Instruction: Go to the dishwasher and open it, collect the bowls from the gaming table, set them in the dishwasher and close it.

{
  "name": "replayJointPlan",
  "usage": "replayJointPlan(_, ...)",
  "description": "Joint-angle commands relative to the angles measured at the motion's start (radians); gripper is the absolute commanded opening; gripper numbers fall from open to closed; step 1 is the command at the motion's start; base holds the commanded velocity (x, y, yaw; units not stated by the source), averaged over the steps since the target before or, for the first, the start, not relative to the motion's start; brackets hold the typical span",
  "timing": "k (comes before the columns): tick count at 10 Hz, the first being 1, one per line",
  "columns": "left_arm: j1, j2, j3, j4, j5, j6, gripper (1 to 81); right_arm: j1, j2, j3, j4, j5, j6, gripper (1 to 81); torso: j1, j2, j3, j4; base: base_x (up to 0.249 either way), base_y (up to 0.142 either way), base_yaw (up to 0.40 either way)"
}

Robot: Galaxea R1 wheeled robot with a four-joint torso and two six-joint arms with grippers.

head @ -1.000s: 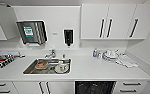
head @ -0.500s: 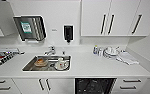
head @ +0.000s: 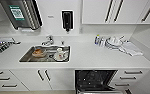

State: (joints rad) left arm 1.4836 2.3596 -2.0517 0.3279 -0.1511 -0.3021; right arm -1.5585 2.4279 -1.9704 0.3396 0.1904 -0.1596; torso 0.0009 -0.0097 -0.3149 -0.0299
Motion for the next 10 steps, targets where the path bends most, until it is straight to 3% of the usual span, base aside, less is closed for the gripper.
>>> replayJointPlan(1, -0.024, -0.199, 0.202, -0.009, -0.019, -0.052, 1.0, 0.01, -0.039, 0.013, -0.005, -0.074, 0.0, 1.0, 0.0, 0.0, -0.09, 0.0, 0.0, 0.0, 0.0)
replayJointPlan(2, -0.041, -0.235, 0.252, -0.013, -0.018, -0.054, 1.0, 0.01, -0.039, 0.015, -0.005, -0.074, 0.0, 1.0, 0.0, 0.0, -0.03, 0.0, 0.0, 0.0, 0.0)
replayJointPlan(3, -0.065, -0.241, 0.271, -0.015, -0.016, -0.06, 1.0, 0.013, -0.039, 0.015, -0.005, -0.074, -0.001, 1.0, 0.0, 0.0, -0.057, 0.0, 0.0, 0.0, 0.0)
replayJointPlan(5, -0.148, -0.235, 0.283, -0.015, -0.002, -0.112, 1.0, 0.019, -0.036, 0.019, -0.005, -0.074, -0.001, 1.0, 0.0, 0.001, -0.074, 0.0, 0.0, 0.0, 0.0)
replayJointPlan(6, -0.18, -0.252, 0.323, -0.013, 0.005, -0.123, 1.0, 0.019, -0.037, 0.024, -0.005, -0.074, -0.001, 1.0, 0.001, 0.001, -0.073, 0.0, 0.0, 0.0, 0.0)
replayJointPlan(10, -0.37, -0.315, 0.484, -0.015, 0.145, -0.123, 1.0, 0.028, -0.031, 0.026, -0.005, -0.074, 0.003, 1.0, 0.001, 0.001, -0.073, 0.0, 0.0, 0.0, 0.0)
